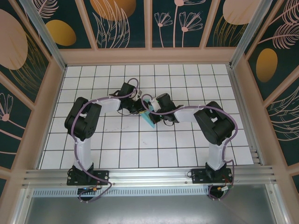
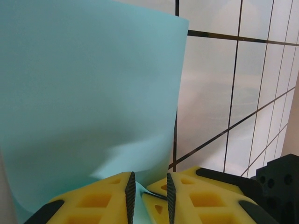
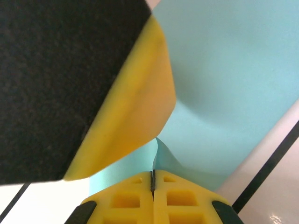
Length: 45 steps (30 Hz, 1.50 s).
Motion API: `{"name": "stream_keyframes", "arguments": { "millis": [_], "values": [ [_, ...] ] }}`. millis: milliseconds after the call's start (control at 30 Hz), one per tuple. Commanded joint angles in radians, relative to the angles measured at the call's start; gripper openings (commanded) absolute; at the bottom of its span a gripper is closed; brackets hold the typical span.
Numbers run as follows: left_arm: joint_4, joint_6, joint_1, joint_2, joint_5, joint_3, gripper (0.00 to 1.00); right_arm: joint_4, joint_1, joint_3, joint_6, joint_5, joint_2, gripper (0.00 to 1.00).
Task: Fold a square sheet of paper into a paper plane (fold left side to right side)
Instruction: Third fold the triangle at the center of the table.
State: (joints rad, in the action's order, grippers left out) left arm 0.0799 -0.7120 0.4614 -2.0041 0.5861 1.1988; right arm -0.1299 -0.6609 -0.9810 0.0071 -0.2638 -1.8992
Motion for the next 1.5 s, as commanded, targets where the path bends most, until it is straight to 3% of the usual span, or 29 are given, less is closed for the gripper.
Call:
{"name": "stream_keyframes", "arguments": {
  "millis": [0,467,767,1033,1233,1467],
  "values": [
    [0.023,0.012,-0.001,-0.003,-0.034,0.007,0.27,0.059,-0.011,-0.016,-0.001,-0.02,-0.028,0.03],
    [0.02,0.02,-0.001,0.008,-0.054,-0.042,0.28,0.06,-0.009,-0.031,0.01,-0.031,0.0,0.15],
    [0.005,0.017,-0.001,-0.008,-0.063,-0.067,0.27,0.049,0.016,-0.025,0.057,-0.059,0.056,0.32],
    [-0.009,0.011,-0.001,-0.028,-0.07,-0.07,0.27,0.052,0.074,0.021,0.114,-0.176,0.186,0.44],
    [-0.006,0.011,0.0,-0.019,-0.071,-0.066,0.27,0.06,0.096,0.045,0.193,-0.302,0.187,0.46],
    [-0.003,0.012,-0.001,-0.018,-0.069,-0.064,0.27,0.075,0.108,0.035,0.317,-0.358,0.144,0.48]
  ]
}}
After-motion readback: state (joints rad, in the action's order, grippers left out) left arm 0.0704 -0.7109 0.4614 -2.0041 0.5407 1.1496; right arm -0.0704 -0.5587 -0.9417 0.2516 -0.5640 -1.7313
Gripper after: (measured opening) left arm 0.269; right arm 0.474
